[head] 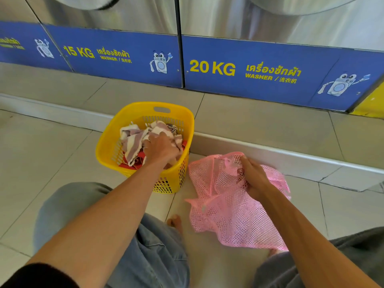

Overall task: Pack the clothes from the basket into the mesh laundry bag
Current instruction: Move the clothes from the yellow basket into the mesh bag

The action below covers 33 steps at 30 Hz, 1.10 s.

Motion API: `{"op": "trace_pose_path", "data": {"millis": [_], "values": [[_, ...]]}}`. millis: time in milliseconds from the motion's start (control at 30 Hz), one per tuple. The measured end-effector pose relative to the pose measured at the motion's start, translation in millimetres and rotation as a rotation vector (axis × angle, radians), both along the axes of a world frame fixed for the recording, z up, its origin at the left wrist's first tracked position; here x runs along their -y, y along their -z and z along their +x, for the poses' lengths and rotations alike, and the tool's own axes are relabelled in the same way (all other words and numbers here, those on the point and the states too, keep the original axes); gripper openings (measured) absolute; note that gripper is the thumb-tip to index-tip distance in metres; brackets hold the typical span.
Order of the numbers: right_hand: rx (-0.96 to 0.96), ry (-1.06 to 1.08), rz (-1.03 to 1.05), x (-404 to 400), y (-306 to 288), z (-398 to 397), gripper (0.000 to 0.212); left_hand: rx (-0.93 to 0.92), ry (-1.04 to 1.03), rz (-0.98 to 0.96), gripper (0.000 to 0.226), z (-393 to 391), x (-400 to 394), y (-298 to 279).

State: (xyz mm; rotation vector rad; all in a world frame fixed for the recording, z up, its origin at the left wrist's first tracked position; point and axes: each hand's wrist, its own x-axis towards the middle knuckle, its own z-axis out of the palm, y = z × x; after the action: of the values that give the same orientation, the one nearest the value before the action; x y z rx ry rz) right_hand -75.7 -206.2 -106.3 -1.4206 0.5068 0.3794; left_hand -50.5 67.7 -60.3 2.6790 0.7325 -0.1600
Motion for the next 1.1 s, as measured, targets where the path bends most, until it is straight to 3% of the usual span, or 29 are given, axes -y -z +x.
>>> {"op": "trace_pose_path", "data": {"millis": [100,200,300,400,467,533,667,833,933,1100], "values": [[0.005,-0.015,0.012,-6,2,4,0.031,-0.106,0.051,-0.099,0.071,1,-14,17],[0.017,-0.026,0.031,-11,3,6,0.032,-0.162,0.184,0.198,0.062,5,-19,27],[0.016,-0.014,0.035,-12,2,9,0.031,-0.069,0.306,0.447,0.035,9,-14,27],[0.008,0.004,0.029,-11,-2,8,0.027,-0.034,0.324,0.438,0.028,18,-11,12],[-0.001,0.022,0.033,-10,-4,6,0.025,-0.047,0.27,0.398,0.042,27,-11,-5],[-0.006,0.035,0.034,-7,-7,5,0.024,0.011,0.177,0.256,0.051,34,-11,-26],[-0.016,0.035,0.026,-2,-10,0,0.028,0.267,0.017,-0.28,0.045,33,-7,-80],[-0.028,0.044,0.05,4,-20,-9,0.025,0.351,-0.044,-0.603,0.033,15,4,-102],[-0.038,0.055,0.044,7,-22,-13,0.024,0.258,-0.059,-0.773,0.031,12,8,-96],[-0.053,0.062,0.054,10,-25,-13,0.023,-0.082,0.07,-0.911,0.061,13,0,-69]]}}
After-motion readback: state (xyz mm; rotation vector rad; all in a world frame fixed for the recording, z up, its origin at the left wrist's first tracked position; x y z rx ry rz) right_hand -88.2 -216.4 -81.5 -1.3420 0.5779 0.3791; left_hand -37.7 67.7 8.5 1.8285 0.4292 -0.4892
